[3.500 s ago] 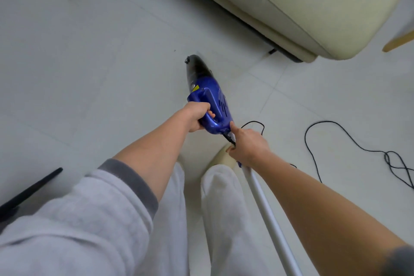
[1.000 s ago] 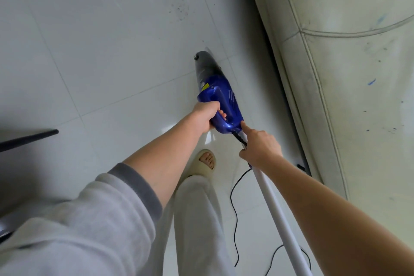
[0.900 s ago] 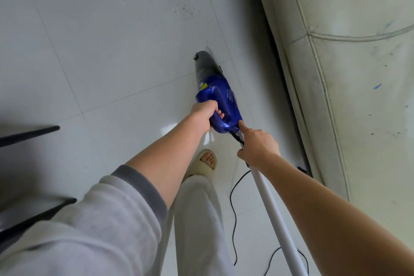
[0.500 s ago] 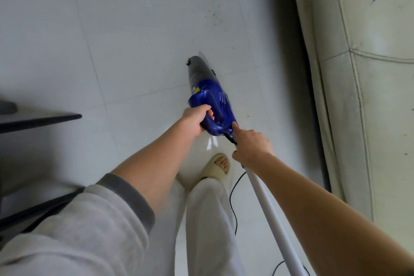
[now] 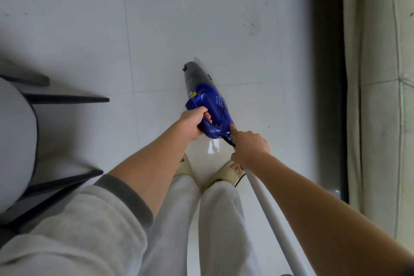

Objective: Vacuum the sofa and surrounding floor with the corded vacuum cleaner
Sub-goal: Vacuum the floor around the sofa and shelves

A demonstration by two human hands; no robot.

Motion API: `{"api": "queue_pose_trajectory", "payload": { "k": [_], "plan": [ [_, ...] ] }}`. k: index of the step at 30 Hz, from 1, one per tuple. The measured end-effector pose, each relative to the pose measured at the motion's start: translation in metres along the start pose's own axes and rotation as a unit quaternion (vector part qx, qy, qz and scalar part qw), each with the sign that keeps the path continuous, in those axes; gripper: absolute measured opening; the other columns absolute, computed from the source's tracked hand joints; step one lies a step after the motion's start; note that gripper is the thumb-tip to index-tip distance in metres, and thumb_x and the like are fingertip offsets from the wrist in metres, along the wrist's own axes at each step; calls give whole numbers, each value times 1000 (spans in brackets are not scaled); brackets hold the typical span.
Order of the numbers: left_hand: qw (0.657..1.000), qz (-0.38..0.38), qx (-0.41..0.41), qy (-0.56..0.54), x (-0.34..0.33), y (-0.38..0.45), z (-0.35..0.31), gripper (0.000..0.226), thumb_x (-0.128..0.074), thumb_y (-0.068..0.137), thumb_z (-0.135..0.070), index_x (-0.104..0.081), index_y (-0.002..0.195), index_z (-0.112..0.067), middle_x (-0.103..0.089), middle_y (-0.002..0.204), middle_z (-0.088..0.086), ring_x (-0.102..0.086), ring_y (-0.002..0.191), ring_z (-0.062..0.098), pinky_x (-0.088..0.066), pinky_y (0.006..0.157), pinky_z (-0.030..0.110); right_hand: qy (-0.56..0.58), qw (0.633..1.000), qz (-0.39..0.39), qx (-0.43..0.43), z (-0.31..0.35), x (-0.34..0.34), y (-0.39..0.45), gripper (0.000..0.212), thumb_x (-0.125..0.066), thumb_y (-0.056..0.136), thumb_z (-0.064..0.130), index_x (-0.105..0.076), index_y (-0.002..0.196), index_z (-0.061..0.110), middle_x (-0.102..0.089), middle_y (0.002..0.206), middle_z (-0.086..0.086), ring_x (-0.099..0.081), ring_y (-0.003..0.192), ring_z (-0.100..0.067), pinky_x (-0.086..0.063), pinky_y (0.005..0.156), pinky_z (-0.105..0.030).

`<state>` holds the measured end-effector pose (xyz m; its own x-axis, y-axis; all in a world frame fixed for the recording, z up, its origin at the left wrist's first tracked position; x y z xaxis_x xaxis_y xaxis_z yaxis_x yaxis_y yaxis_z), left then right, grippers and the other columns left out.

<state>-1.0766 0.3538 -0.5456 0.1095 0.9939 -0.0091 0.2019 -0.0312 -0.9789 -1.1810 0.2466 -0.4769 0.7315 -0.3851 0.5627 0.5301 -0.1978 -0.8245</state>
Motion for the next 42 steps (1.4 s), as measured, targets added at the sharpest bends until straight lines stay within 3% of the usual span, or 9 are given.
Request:
{"api": "queue_pose_trajectory", "payload": {
  "k": [5, 10, 17, 22, 31, 36, 42],
  "plan": [
    [1000, 4, -7, 7, 41, 2, -10, 6, -55, 90, -7, -57, 84, -8, -57, 69, 4, -56, 67, 15, -51, 79, 31, -8, 1000, -4, 15, 40, -4, 3, 74, -58, 86, 14, -20, 149, 24, -50, 86, -3, -55, 79, -21, -47, 65, -29],
    [1000, -11, -10, -16, 66, 3, -8, 6, -54, 88, -5, -56, 83, -8, -56, 67, 4, -55, 64, 16, -51, 76, 31, -31, 999, -8, 33, 61, -2, 3, 72, -59, 86, 14, -22, 147, 24, -48, 81, -2, -53, 77, -20, -45, 64, -29],
    [992, -98, -73, 9, 84, 6, -11, 20, -51, 93, -9, -58, 110, -4, -59, 69, 3, -57, 59, 13, -51, 66, 27, -42, 998, -9, 47, 86, 3, 4, 72, -56, 88, 13, -20, 149, 24, -39, 70, 1, -50, 75, -20, -42, 63, -29],
    [997, -59, -35, 42, 86, 15, -24, 28, -47, 92, -5, -56, 119, -4, -59, 74, 4, -57, 65, 14, -54, 79, 32, -37, 998, -9, 44, 86, 2, 16, 77, -55, 87, 11, -15, 151, 25, -48, 81, -2, -51, 76, -20, -43, 64, -30],
    [997, -60, -19, 54, 43, 11, -41, 30, -44, 92, 0, -52, 120, -7, -60, 82, 5, -59, 72, 15, -52, 67, 34, -25, 998, -26, 50, 45, 19, 37, 71, -55, 89, 12, -20, 149, 25, -45, 85, -1, -48, 78, -19, -41, 65, -29],
    [996, -51, -18, 71, -3, 9, -50, 26, -45, 92, 1, -51, 116, -8, -62, 89, 8, -61, 81, 19, -55, 81, 39, -24, 998, -35, 54, 4, 35, 48, 74, -55, 90, 13, -16, 152, 24, -49, 84, -2, -51, 77, -19, -46, 65, -30],
    [996, -40, -12, 74, -71, 4, -54, 29, -44, 93, -1, -50, 120, -9, -60, 88, 6, -59, 78, 18, -52, 76, 38, -10, 999, -39, 32, -55, 56, 53, 74, -56, 91, 14, -15, 152, 25, -46, 77, -1, -53, 75, -18, -49, 64, -30]
  ]
}}
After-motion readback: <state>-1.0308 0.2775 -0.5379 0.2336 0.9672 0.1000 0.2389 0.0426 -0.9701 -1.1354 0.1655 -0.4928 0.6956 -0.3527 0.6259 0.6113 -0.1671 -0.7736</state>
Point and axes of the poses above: each hand's wrist, its own y-axis towards the middle knuckle, its own x-axis out of the back of the hand, z = x × y, the point moved 1 cm from there along y, towards the middle knuckle
